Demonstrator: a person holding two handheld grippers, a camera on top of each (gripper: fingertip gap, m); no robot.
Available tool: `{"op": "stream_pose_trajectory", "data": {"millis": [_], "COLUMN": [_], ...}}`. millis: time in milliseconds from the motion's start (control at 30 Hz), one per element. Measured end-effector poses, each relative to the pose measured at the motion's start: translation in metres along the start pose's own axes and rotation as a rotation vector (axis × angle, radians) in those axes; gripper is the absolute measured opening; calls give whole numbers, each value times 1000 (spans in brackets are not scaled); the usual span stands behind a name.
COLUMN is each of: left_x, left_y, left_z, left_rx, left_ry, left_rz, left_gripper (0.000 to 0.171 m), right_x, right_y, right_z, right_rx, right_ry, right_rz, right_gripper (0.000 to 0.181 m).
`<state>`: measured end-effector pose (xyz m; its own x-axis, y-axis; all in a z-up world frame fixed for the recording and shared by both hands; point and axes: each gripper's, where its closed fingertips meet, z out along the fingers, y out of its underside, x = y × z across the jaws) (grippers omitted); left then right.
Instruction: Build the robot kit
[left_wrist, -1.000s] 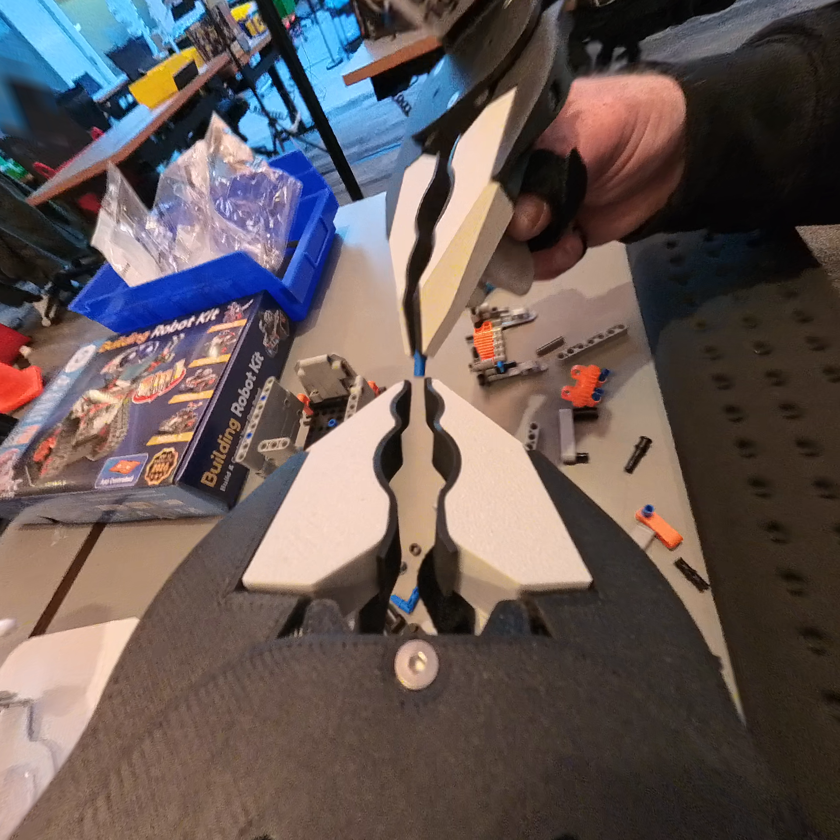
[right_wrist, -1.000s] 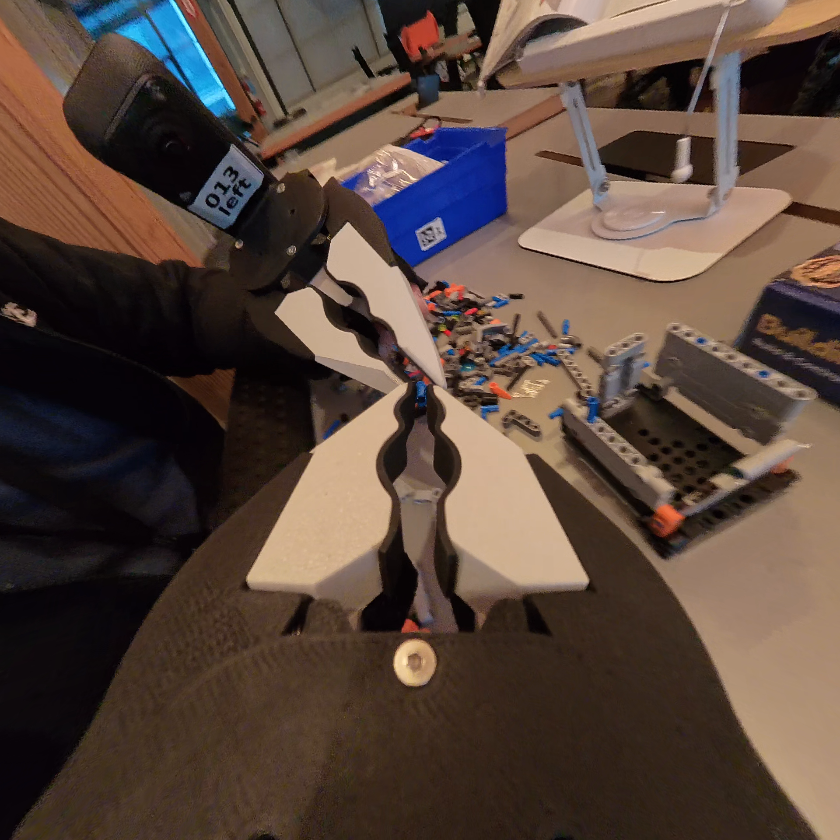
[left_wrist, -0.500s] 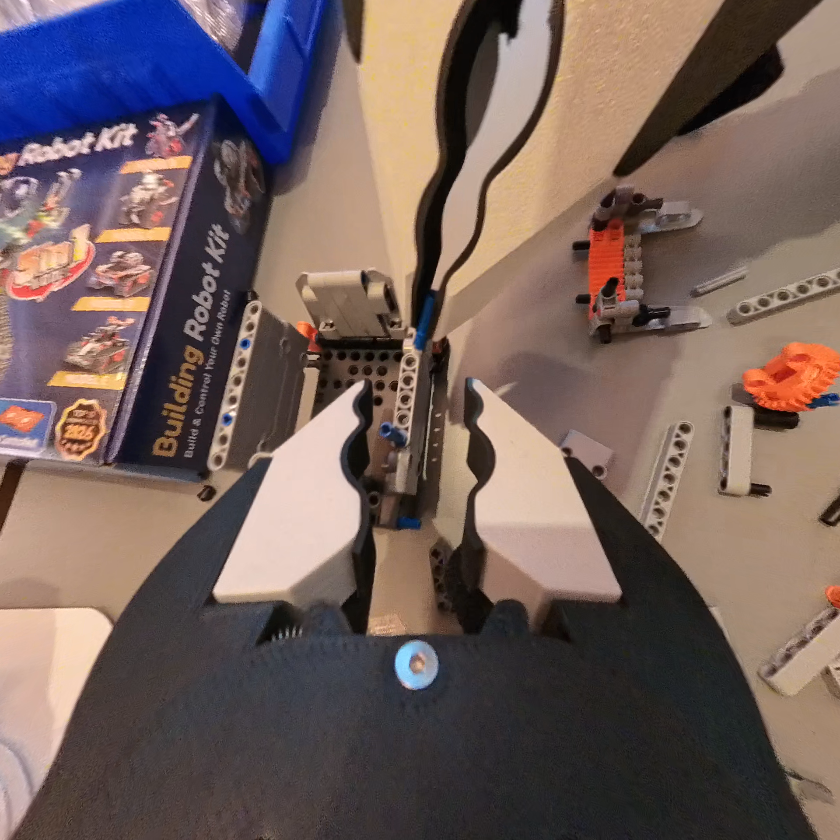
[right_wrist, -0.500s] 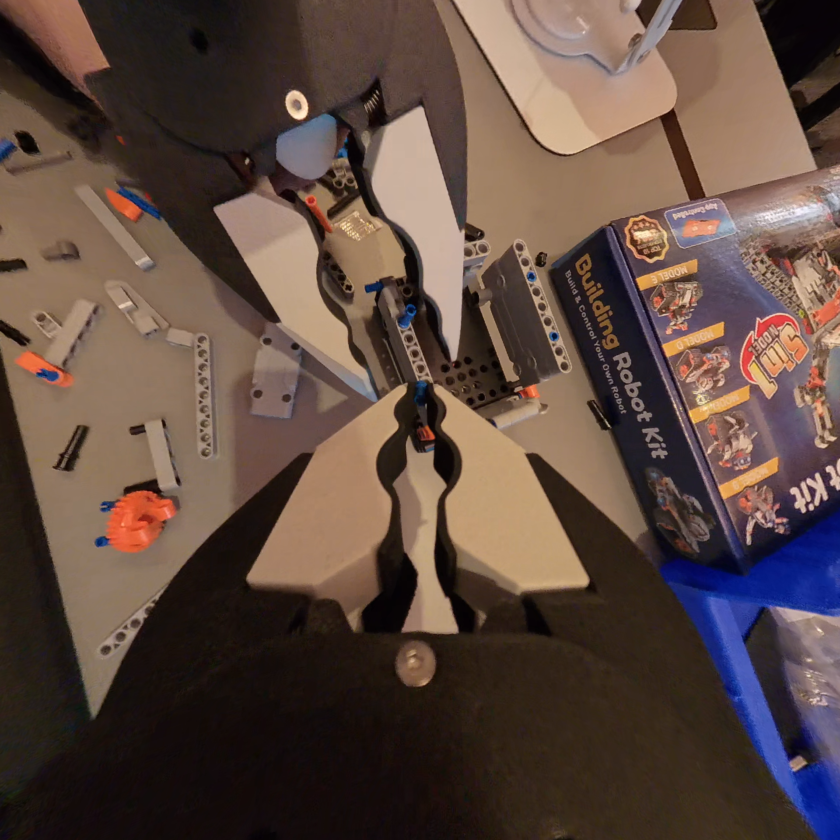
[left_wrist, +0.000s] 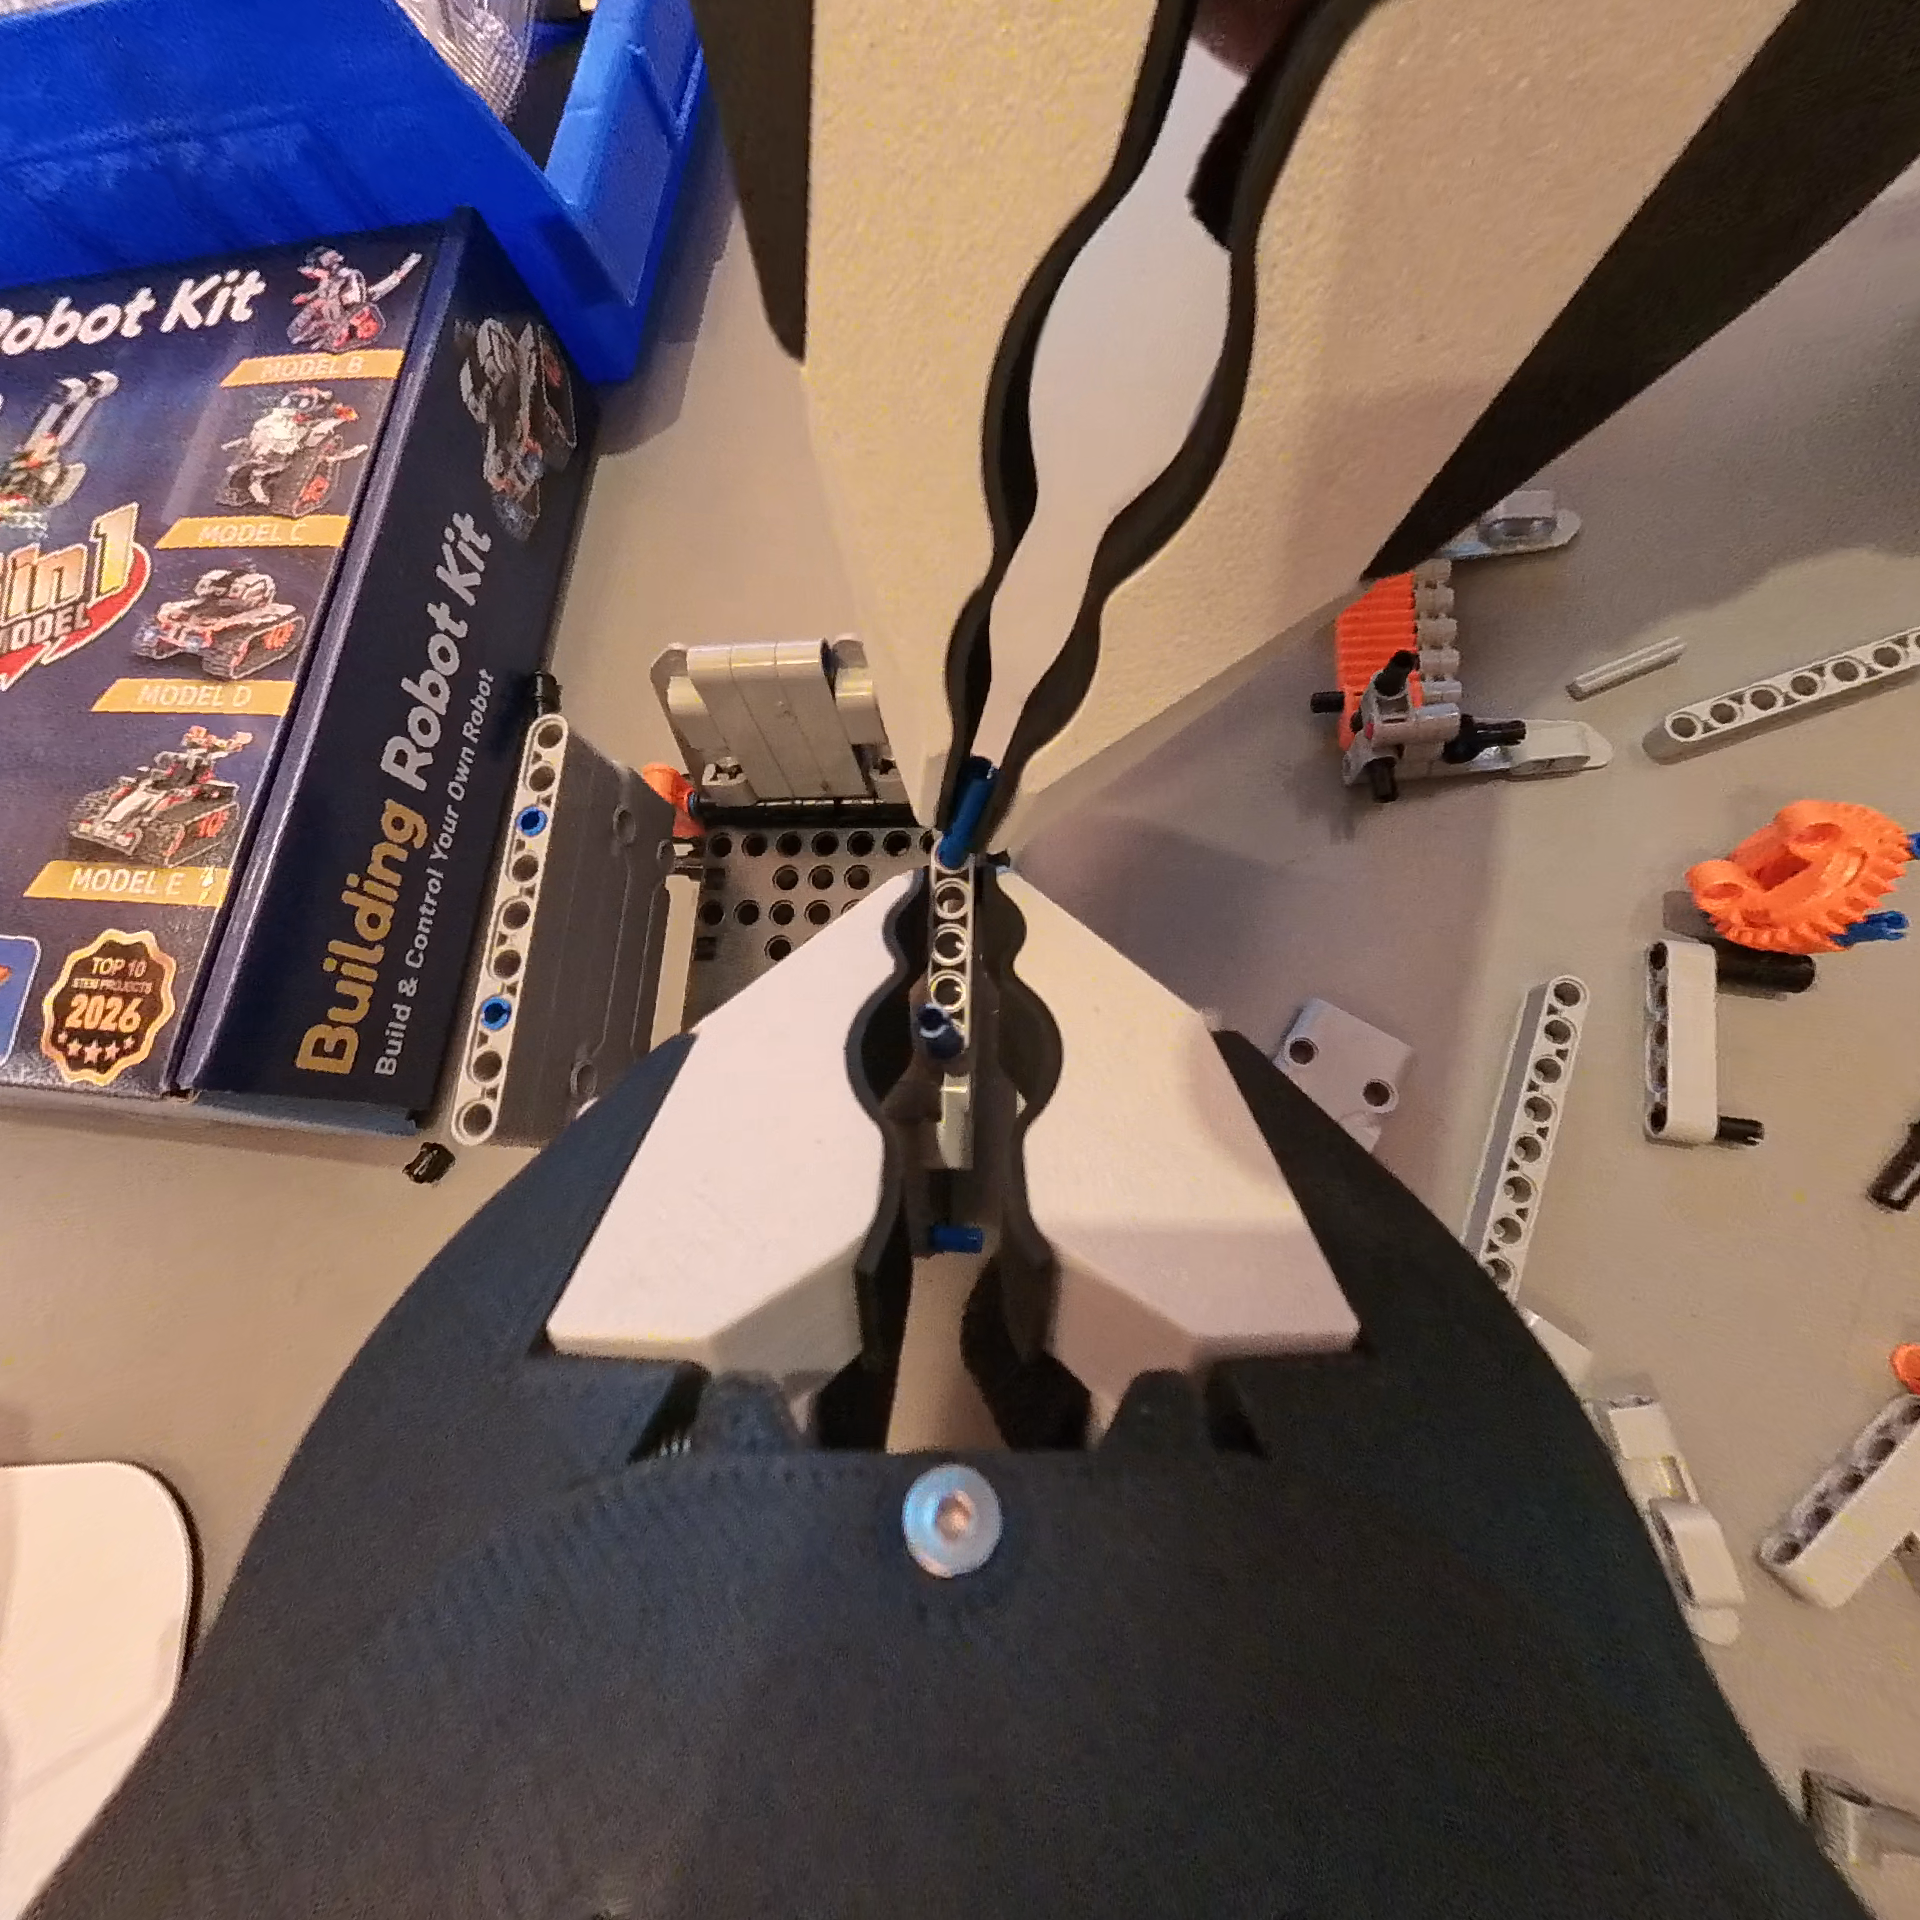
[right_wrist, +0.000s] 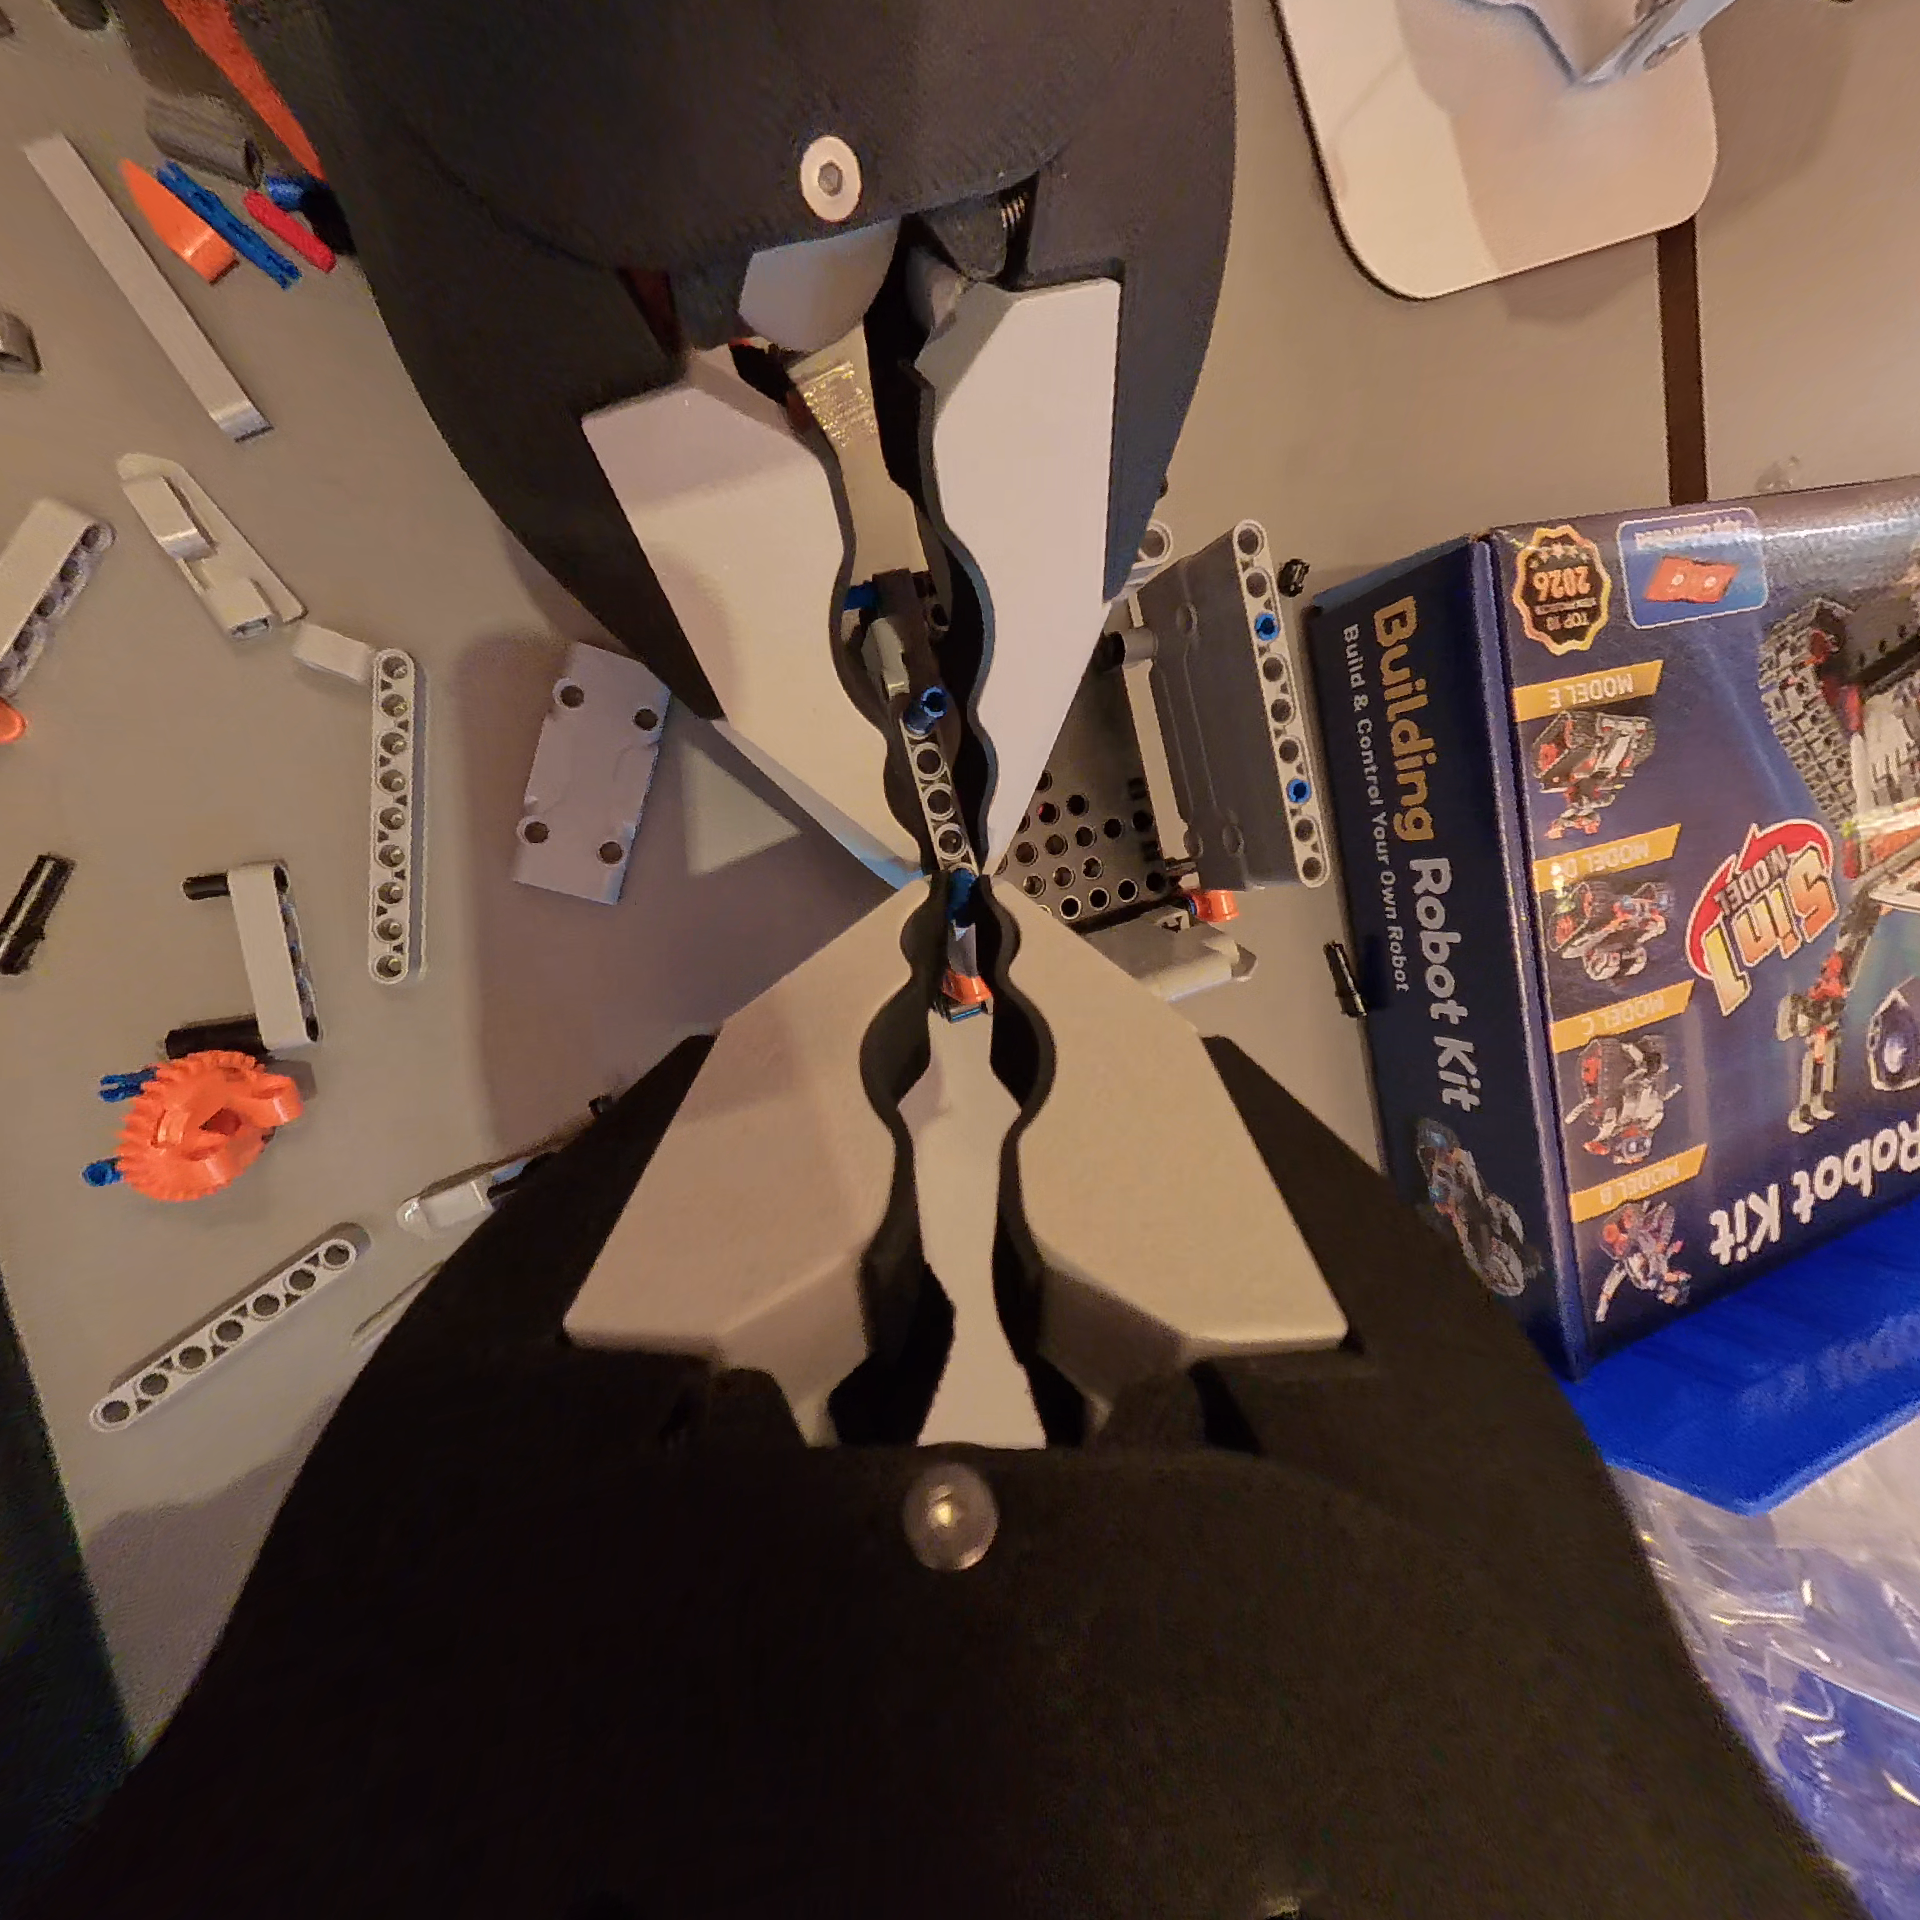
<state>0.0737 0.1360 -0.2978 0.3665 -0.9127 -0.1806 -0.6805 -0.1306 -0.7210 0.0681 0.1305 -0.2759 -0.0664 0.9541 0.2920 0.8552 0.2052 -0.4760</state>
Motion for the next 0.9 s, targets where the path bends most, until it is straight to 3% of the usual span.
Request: {"op": "stream_pose_trajectory", "data": {"millis": [433, 567, 767, 833, 900], "left_x": [0, -2, -4, -2, -2], "left_y": [-1, -1, 0, -2, -3], "left_z": [2, 2, 2, 2, 1], "left_rx": [30, 30, 21, 34, 42], "left_ry": [15, 8, 17, 24, 28], "left_rz": [7, 0, -5, -1, -8], "left_gripper": [4, 3, 4, 5, 6], "right_x": [-1, 0, 4, 9, 8], "right_y": [-2, 2, 0, -1, -3], "right_z": [2, 8, 6, -2, -4], "right_rx": [-157, -120, -60, -25, -13], "right_ry": [-135, -185, -166, -134, -127], "right_rz": [-120, -68, 13, 25, 22], "right_gripper": [0, 2, 3, 12, 7]}}
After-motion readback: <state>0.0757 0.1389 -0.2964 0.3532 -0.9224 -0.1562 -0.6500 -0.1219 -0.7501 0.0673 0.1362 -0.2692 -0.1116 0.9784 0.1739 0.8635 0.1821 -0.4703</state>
